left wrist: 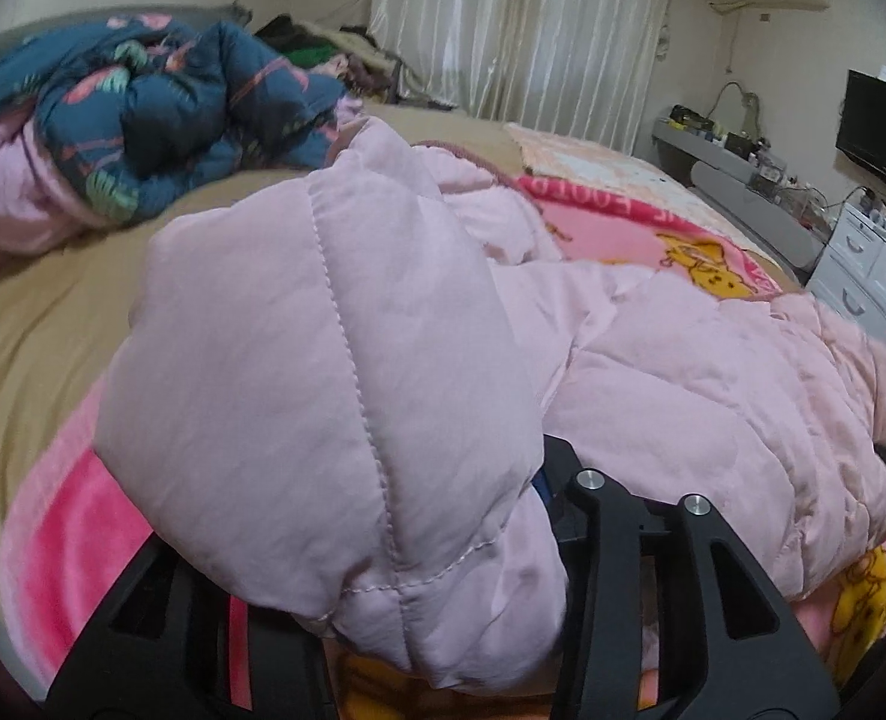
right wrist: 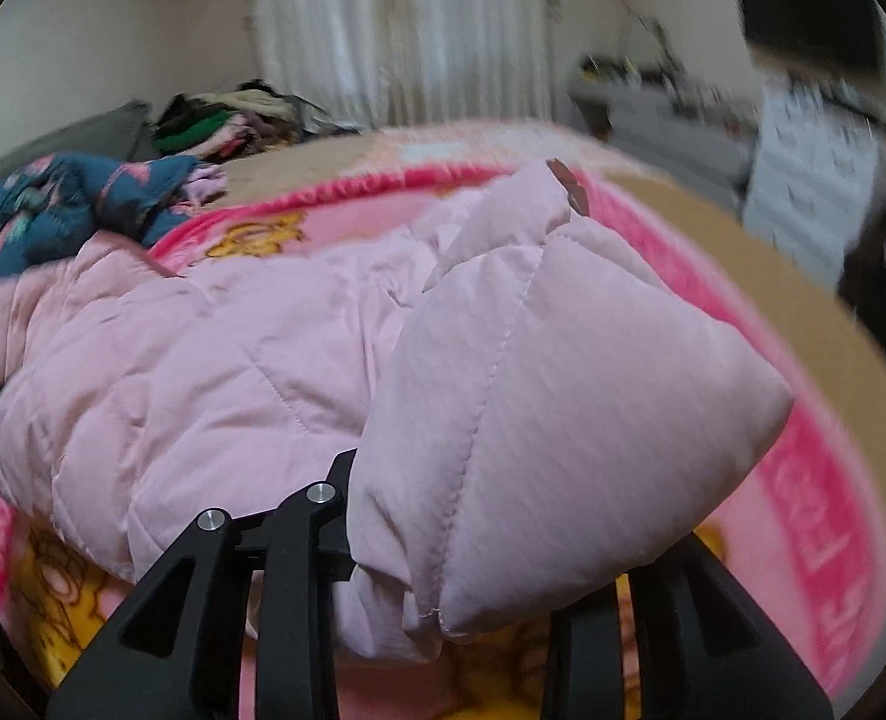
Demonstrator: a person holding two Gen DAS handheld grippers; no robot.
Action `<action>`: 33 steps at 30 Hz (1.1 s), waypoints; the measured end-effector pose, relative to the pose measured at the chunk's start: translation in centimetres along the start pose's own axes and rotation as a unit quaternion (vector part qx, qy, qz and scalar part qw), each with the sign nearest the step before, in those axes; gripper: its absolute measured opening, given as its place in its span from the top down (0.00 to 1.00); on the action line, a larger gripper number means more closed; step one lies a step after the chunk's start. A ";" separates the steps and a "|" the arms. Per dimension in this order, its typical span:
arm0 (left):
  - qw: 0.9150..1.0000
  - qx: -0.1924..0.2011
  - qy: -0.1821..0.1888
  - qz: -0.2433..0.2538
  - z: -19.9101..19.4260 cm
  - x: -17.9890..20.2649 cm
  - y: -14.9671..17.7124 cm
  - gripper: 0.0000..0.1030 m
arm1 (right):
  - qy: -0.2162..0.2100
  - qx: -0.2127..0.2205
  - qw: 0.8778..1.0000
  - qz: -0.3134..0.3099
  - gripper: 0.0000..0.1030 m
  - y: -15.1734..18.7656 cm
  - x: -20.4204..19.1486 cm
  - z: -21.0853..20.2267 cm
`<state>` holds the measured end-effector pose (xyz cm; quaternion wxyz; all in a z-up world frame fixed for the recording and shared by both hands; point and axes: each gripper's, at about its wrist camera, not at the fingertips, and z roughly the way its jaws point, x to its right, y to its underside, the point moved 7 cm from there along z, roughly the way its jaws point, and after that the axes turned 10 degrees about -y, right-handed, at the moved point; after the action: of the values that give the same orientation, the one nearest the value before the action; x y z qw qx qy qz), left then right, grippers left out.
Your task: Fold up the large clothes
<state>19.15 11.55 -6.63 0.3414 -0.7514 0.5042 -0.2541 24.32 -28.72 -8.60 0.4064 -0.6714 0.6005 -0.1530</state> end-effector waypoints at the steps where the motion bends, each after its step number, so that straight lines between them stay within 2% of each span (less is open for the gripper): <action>1: 1.000 0.002 0.001 -0.001 0.0 -0.1 0.2 0.64 | -0.008 -0.006 1.000 0.027 0.67 0.5 0.8 0.4; 4: 1.000 0.002 0.005 -0.007 0.2 -0.3 0.9 0.61 | -0.025 -0.014 0.997 0.078 0.60 1.4 1.8 1.0; 10: 0.999 -0.013 0.008 -0.032 0.5 -1.4 1.8 0.50 | -0.036 -0.024 0.992 0.117 0.46 1.9 1.8 1.0; 15: 0.999 -0.024 0.008 -0.034 -0.9 -2.1 2.7 0.37 | -0.033 -0.019 0.990 0.139 0.18 3.0 3.2 -1.2; 16: 0.999 -0.026 0.008 -0.035 -1.1 -2.3 2.8 0.35 | -0.031 -0.013 0.990 0.140 0.15 3.2 3.2 -2.0; 18: 0.999 -0.031 0.002 -0.036 -1.8 -2.8 3.1 0.23 | -0.018 -0.004 0.991 0.136 0.07 3.9 3.5 -3.3; 22: 0.999 -0.034 0.004 -0.036 -3.4 -3.5 3.6 0.14 | 0.000 0.026 0.993 0.119 0.05 4.2 3.7 -6.8; 23: 0.999 -0.029 -0.002 -0.033 -4.1 -3.7 3.8 0.09 | 0.005 0.036 0.993 0.112 0.04 4.2 3.6 -8.0; 28: 0.999 -0.010 -0.015 -0.028 -7.2 -4.6 4.4 0.09 | 0.015 0.064 0.996 0.056 0.04 4.3 2.0 -12.0; 33: 0.999 0.019 -0.027 -0.016 -10.7 -5.0 4.2 0.09 | 0.008 0.095 0.995 -0.026 0.04 4.2 -1.7 -15.9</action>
<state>7.10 12.39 -3.25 0.3653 -0.7591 0.4781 -0.2485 10.03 -32.68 -1.29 0.4600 -0.6436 0.5688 -0.2251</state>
